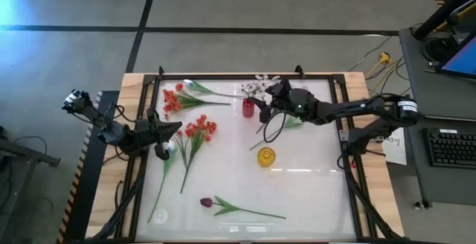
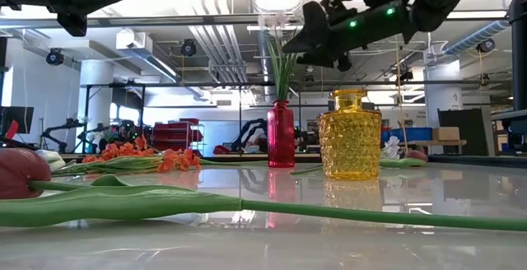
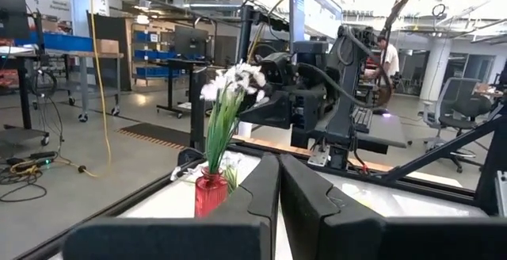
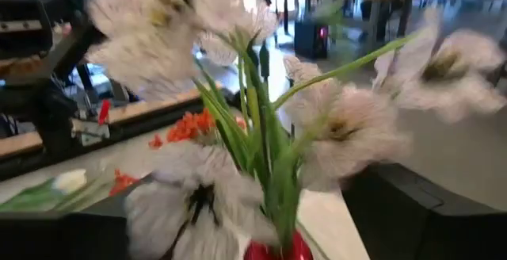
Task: Sort flowers into vase by color
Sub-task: Put the bottom white flowers into the red vase, then put the bottom red flower into the yellow vase
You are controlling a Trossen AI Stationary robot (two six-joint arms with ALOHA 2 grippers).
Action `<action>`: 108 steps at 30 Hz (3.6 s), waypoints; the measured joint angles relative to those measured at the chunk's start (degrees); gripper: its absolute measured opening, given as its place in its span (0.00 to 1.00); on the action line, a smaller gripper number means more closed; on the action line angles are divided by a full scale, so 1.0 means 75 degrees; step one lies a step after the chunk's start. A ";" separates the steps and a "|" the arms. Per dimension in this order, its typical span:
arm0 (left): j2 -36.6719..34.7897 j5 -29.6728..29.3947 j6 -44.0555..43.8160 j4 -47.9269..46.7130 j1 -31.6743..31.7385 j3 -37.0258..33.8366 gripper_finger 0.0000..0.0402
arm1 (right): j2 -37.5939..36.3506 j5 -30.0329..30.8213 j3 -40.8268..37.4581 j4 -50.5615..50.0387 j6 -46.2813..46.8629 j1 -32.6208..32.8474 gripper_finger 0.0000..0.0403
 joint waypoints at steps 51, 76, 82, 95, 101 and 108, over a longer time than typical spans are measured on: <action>0.1379 -0.0772 -0.1536 0.0007 0.0000 0.0082 0.00 | -0.0288 -0.0268 0.3453 -0.9569 0.2843 0.4197 0.58; 0.3129 0.0838 -0.2976 0.0002 -0.0263 0.1318 0.00 | 0.3798 -0.0204 0.6839 -0.9555 0.2749 0.6167 0.67; 0.4202 0.0831 -0.3360 -0.0005 -0.0709 0.1812 0.00 | 0.4418 -0.0192 0.7258 -0.9434 0.2976 0.6282 0.70; 0.6028 0.0370 -0.3316 -0.0006 -0.1364 0.3189 0.00 | 0.6289 -0.0187 0.8323 -0.9375 0.3233 0.6268 0.62; 0.6359 -0.0122 -0.3355 -0.0009 -0.1513 0.3403 0.00 | 0.6660 -0.0146 0.8521 -0.9414 0.3243 0.6220 0.56; 0.6359 -0.0202 -0.3464 -0.0001 -0.1649 0.3409 0.00 | 0.6864 0.0207 0.8527 -0.9374 0.3253 0.6196 0.42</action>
